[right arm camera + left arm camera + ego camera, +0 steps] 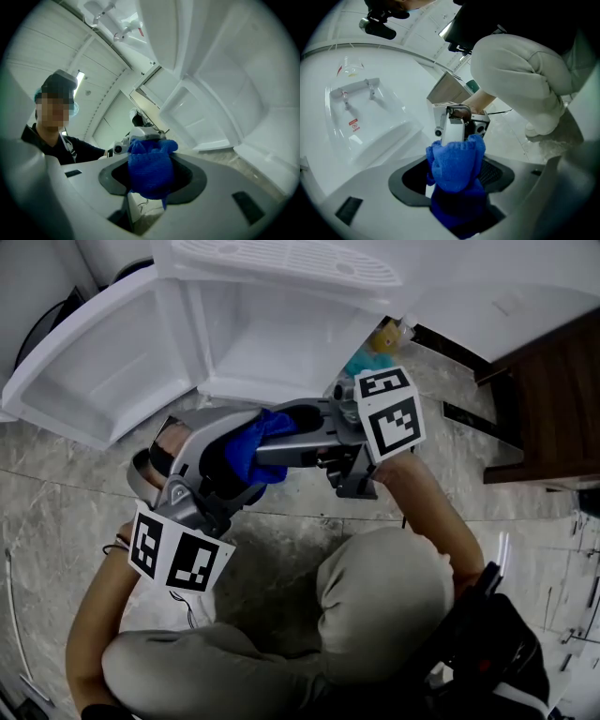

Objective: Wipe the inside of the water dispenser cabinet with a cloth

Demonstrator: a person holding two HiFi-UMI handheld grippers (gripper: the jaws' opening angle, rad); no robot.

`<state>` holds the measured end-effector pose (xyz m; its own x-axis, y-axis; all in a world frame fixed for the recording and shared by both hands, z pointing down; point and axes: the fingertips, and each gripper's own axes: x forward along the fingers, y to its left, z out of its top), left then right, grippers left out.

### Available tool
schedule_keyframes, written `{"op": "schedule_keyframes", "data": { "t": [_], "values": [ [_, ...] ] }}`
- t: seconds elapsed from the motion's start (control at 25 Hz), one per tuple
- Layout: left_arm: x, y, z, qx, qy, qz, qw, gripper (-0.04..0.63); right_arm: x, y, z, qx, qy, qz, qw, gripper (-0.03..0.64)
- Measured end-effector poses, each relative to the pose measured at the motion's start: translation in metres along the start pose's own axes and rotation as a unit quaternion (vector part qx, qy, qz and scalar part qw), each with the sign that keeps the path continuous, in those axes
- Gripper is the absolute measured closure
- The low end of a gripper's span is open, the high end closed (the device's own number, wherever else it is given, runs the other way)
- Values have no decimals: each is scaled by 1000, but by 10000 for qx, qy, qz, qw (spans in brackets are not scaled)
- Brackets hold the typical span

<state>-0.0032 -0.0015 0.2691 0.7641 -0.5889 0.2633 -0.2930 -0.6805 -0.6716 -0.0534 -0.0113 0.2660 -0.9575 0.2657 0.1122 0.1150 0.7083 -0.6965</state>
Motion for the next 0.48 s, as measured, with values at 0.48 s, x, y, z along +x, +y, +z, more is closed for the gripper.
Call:
{"op": "schedule_keyframes", "data": {
  "t": [0.48],
  "values": [
    [-2,-3,18,-506,-374,-412,9972,433,-14,10,-2,549,-514,986,9923,408]
  ]
}}
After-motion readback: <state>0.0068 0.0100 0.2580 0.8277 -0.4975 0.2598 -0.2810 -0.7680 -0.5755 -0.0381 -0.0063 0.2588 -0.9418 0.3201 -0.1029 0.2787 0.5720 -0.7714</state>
